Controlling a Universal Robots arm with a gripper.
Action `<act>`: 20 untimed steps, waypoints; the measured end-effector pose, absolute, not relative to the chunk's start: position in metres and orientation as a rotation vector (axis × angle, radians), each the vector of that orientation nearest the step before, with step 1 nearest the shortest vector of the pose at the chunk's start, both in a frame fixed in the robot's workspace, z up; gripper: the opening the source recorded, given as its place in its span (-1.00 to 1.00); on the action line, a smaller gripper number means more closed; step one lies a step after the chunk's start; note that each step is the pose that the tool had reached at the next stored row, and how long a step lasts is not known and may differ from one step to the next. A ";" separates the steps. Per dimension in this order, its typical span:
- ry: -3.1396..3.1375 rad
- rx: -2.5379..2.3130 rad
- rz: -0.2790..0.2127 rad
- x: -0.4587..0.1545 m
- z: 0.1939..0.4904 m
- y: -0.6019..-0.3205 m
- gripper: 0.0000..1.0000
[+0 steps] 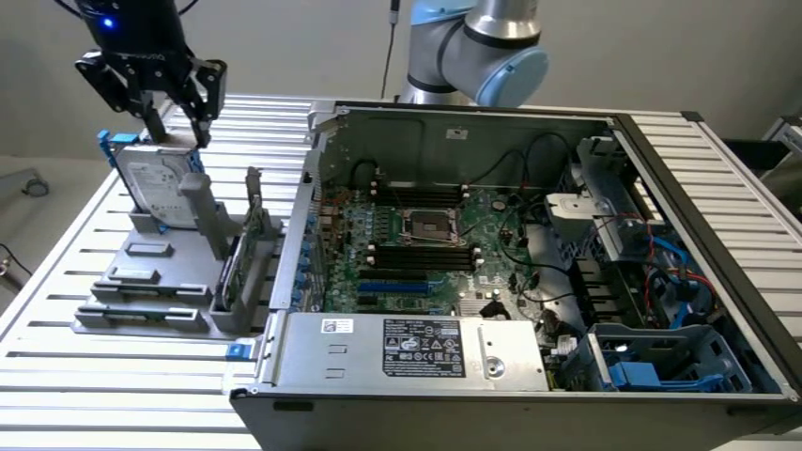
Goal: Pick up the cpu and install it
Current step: 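Pick up the cpu and move it towards the insertion slot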
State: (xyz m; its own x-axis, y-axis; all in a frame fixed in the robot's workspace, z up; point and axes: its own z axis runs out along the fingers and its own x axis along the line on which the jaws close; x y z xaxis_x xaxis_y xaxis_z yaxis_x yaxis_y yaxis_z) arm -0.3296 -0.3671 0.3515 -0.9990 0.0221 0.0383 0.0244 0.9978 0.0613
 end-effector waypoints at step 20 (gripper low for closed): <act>-3.092 -0.037 -0.094 -0.241 0.358 -0.363 0.09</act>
State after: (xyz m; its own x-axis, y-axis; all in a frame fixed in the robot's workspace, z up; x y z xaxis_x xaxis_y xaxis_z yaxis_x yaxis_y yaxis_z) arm -0.2412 -0.3635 0.3580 -0.9986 0.0221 0.0490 0.0251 0.9979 0.0603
